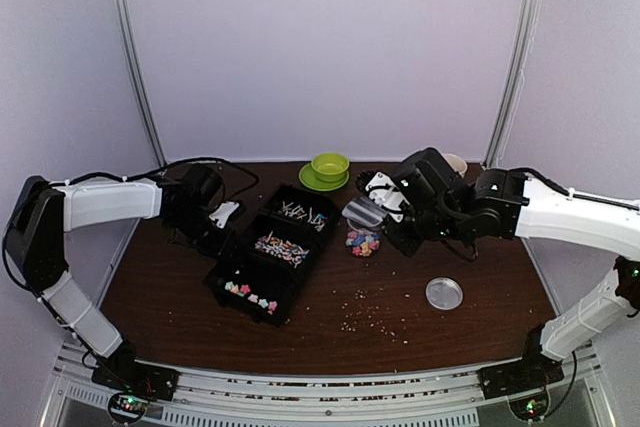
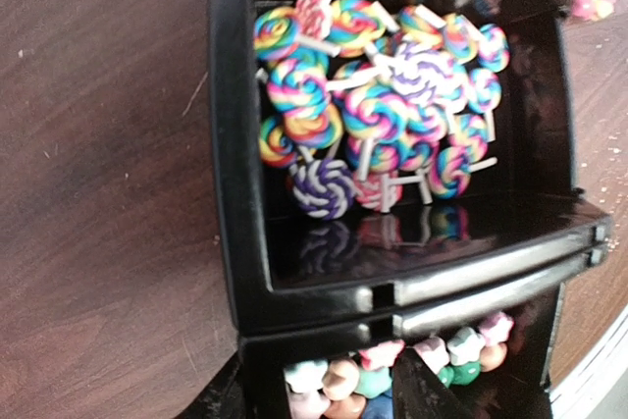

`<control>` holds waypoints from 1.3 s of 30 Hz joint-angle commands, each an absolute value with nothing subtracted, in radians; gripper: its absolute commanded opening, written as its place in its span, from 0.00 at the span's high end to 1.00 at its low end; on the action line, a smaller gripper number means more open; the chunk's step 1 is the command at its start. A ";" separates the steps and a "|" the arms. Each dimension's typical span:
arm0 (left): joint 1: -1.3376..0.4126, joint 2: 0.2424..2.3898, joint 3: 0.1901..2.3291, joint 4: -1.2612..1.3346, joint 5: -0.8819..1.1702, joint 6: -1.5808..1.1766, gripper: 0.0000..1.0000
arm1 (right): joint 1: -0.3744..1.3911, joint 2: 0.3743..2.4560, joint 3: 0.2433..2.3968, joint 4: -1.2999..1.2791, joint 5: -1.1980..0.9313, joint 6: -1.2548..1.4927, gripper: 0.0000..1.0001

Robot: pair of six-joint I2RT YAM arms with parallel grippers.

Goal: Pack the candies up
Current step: Place the plate at the center of the board, then adjust the fake candies in the storage box.

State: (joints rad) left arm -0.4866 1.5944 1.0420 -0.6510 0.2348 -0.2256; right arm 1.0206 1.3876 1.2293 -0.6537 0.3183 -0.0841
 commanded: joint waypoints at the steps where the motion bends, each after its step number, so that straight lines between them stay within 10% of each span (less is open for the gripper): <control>1: -0.493 1.540 1.065 -0.614 0.268 -0.192 0.50 | 1.026 1.371 1.223 -0.635 0.340 -0.094 1.00; 39: -0.484 1.828 1.403 -0.749 0.041 -0.235 0.47 | 1.050 1.373 1.222 -0.637 0.355 -0.100 1.00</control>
